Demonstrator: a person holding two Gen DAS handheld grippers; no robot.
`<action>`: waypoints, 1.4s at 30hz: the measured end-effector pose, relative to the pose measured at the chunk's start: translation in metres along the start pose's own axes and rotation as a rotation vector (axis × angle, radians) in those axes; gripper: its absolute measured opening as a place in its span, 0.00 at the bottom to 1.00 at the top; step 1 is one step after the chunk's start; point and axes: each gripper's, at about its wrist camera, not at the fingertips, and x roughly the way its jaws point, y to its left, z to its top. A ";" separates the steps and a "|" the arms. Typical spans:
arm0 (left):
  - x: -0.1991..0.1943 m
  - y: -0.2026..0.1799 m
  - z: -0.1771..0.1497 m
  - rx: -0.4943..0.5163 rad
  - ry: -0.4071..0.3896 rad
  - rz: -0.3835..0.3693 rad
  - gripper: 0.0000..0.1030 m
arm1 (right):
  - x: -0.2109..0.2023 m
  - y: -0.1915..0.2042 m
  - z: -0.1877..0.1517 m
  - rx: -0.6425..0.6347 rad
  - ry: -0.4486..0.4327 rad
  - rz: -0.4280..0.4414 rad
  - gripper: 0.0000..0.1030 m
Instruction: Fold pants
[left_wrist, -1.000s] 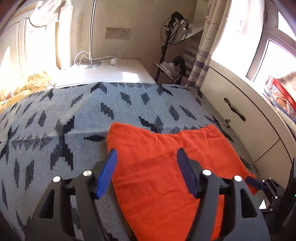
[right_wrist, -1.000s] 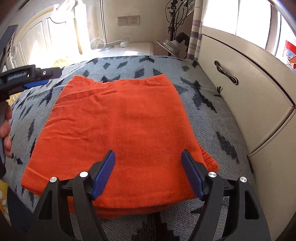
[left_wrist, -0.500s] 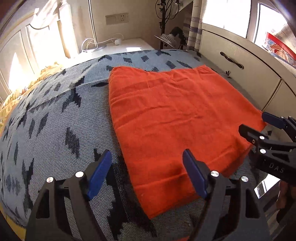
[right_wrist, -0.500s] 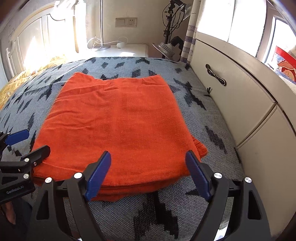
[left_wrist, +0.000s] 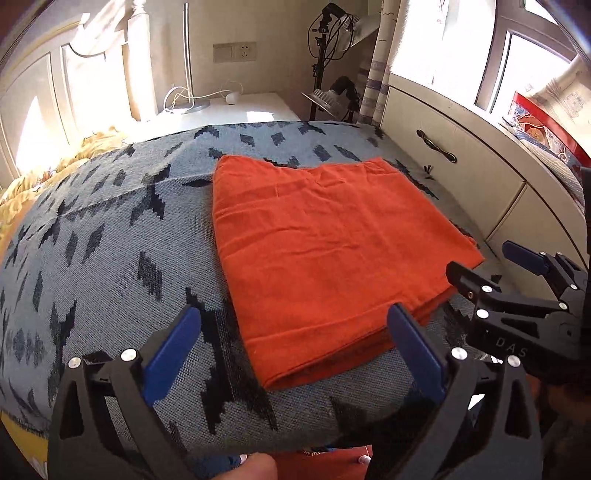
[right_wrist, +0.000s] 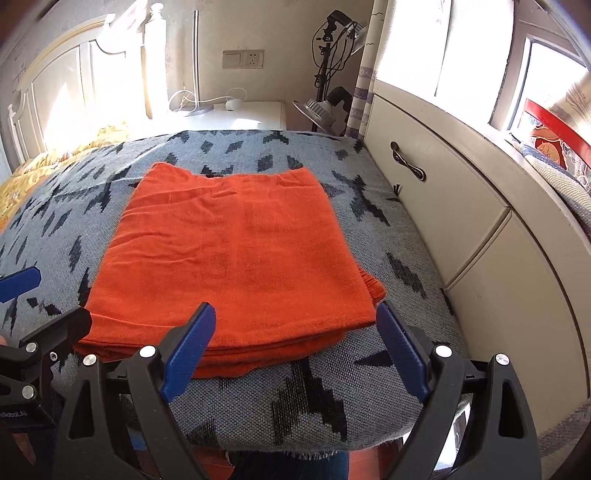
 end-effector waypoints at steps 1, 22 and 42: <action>0.000 0.000 0.001 -0.007 0.001 -0.002 0.98 | -0.002 -0.001 0.000 0.003 -0.002 -0.001 0.83; -0.025 -0.005 0.001 -0.044 -0.020 0.004 0.98 | -0.022 -0.013 -0.003 0.049 0.014 -0.009 0.84; -0.021 -0.009 0.000 -0.027 -0.016 0.000 0.98 | -0.020 -0.012 -0.004 0.049 0.019 0.000 0.84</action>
